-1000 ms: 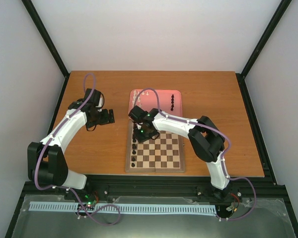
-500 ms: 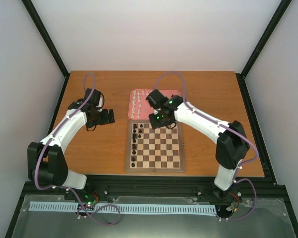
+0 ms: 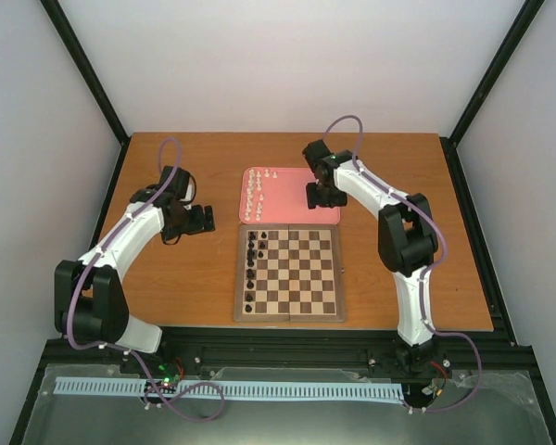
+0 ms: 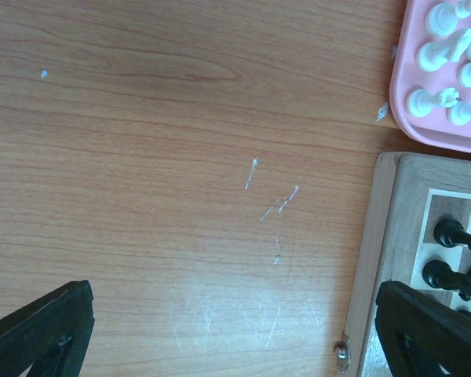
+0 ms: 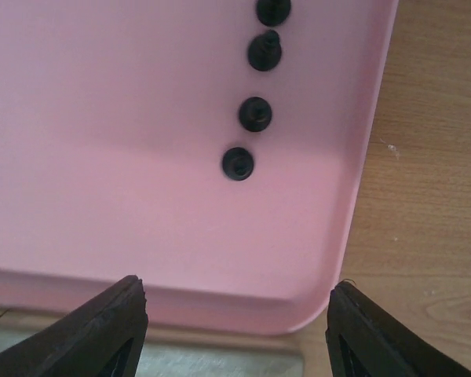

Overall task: Set up the chess pieces on the board
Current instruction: Pick up the chess piece from the storage box.

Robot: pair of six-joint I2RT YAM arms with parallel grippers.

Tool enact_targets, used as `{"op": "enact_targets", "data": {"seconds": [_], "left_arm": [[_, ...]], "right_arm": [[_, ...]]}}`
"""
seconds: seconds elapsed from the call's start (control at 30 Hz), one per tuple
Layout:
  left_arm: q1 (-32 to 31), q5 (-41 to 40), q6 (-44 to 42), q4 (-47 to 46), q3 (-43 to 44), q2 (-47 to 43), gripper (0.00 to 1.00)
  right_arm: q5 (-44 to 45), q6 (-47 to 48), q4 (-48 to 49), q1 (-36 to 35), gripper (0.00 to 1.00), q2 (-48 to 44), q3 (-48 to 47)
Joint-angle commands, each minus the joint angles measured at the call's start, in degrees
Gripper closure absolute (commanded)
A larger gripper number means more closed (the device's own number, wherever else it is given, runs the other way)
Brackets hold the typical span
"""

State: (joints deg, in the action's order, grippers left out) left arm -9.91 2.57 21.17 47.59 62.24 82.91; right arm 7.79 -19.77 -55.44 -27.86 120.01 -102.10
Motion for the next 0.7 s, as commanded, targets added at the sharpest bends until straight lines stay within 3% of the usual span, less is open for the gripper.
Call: {"op": "enact_targets", "data": {"seconds": [0.0, 0.4, 0.67], "left_arm": [[0.2, -0.7, -0.8, 0.4, 2.2, 1.4, 0.00], [0.1, -1.5, -0.9, 0.8, 4.4, 4.2, 0.00], [0.2, -1.8, -0.9, 0.8, 4.6, 4.9, 0.00]], "right_arm": [[-1.2, 1.4, 0.6, 2.1, 0.38, 4.7, -2.6], [-3.4, 4.5, 3.2, 3.2, 0.54, 11.6, -7.4], [-3.2, 3.6, 2.7, 3.8, 0.72, 14.0, -9.1]]}}
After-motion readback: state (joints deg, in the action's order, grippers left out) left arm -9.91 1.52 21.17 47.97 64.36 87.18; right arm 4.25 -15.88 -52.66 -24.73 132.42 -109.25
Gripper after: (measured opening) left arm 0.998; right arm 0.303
